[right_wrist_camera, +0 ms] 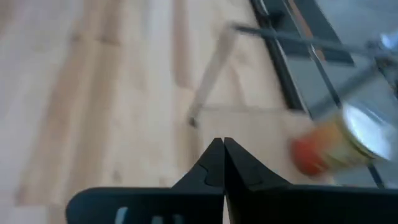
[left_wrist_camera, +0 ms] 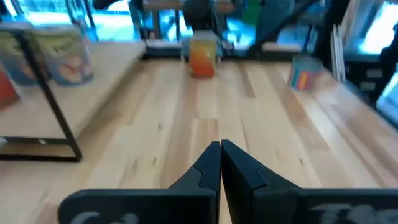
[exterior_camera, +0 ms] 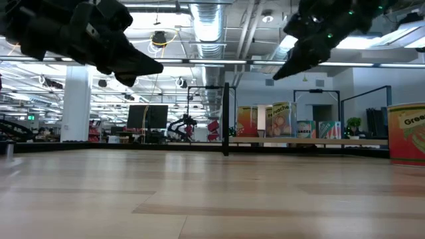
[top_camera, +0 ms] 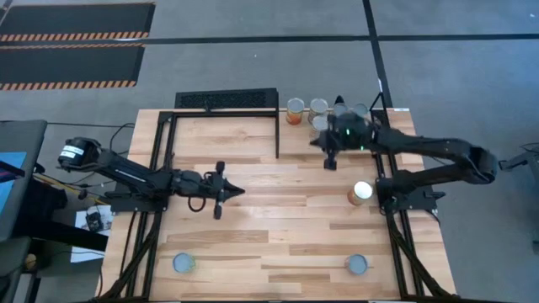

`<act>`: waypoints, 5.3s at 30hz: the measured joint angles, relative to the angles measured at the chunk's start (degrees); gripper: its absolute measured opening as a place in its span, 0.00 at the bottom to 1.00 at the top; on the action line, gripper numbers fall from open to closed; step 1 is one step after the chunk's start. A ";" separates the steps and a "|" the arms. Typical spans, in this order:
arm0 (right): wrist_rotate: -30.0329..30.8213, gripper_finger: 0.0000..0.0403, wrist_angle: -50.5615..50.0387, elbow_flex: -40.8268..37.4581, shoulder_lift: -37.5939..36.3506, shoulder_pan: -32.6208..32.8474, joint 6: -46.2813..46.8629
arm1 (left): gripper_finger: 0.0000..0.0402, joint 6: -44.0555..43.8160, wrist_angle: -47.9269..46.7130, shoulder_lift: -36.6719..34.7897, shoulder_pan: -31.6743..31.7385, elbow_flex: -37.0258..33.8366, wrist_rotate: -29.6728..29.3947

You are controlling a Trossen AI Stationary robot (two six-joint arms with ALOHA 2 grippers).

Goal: Pick and place cans onto a shelf
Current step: Put the blue can on the shelf

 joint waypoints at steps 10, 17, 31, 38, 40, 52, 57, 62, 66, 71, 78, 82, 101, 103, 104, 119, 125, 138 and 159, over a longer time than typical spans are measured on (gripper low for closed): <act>5.15 0.02 25.46 -13.88 -2.12 17.34 4.69 | 0.00 0.31 -41.36 0.00 -12.43 18.63 -3.05; 11.42 0.01 24.27 -13.91 -2.11 28.47 6.33 | 0.00 -8.90 -55.61 -0.02 -22.46 24.88 -11.09; 27.56 0.01 -6.87 -0.75 3.58 57.64 41.25 | 0.00 -9.28 -44.46 8.10 -24.02 24.88 -19.60; 28.93 0.02 -19.65 9.79 14.55 66.86 58.36 | 0.00 -6.09 -28.00 15.90 -22.26 24.83 -15.61; 28.75 0.02 -24.24 13.69 17.84 69.29 62.95 | 0.00 -5.79 -23.22 17.97 -21.98 24.83 -14.44; 19.67 0.15 -44.71 28.45 32.24 81.45 90.59 | 0.00 -4.65 3.33 28.41 -21.74 25.01 -10.55; 16.29 0.27 -44.85 28.99 35.79 83.33 94.20 | 0.00 -6.91 4.15 28.83 -22.13 25.01 -12.58; 15.10 0.38 -44.52 29.35 38.04 83.54 94.26 | 0.00 -6.92 3.86 28.81 -22.22 25.03 -14.89; 14.61 0.44 -43.78 29.40 38.29 83.55 93.77 | 0.00 -7.00 3.74 28.81 -22.16 25.03 -15.41; 14.54 0.45 -41.28 29.40 38.29 82.50 92.88 | 0.00 -7.05 3.54 28.81 -22.18 25.03 -15.55; 12.11 0.40 -40.84 29.08 39.13 77.31 99.00 | 0.00 -6.97 2.69 28.81 -21.45 25.03 -15.59; 9.73 0.35 -39.41 29.10 39.06 74.88 101.64 | 0.00 -7.03 2.30 28.81 -20.89 25.03 -15.37; 3.19 0.38 -41.67 29.12 39.01 73.51 107.79 | 0.00 -7.24 1.25 28.79 -20.56 25.03 -14.91; 2.03 0.41 -41.81 29.21 39.01 73.60 108.17 | 0.00 -7.27 1.25 28.79 -20.56 25.03 -14.94; 1.76 0.42 -41.97 29.31 39.01 73.79 108.59 | 0.00 -7.47 1.25 28.79 -20.56 25.03 -14.94; 1.75 0.39 -43.58 28.81 38.99 75.23 112.12 | 0.00 -8.02 1.27 28.76 -20.56 25.03 -15.00; 0.71 0.32 -39.04 26.08 38.86 74.58 111.12 | 0.00 -8.02 1.27 28.76 -20.56 25.03 -15.05; 8.90 0.06 -44.96 32.62 39.02 69.39 84.83 | 0.00 -5.84 2.51 28.74 -18.66 25.02 -14.47; 24.32 0.01 -67.37 36.73 24.47 29.38 31.51 | 0.00 -8.31 21.72 28.72 -1.21 13.00 10.51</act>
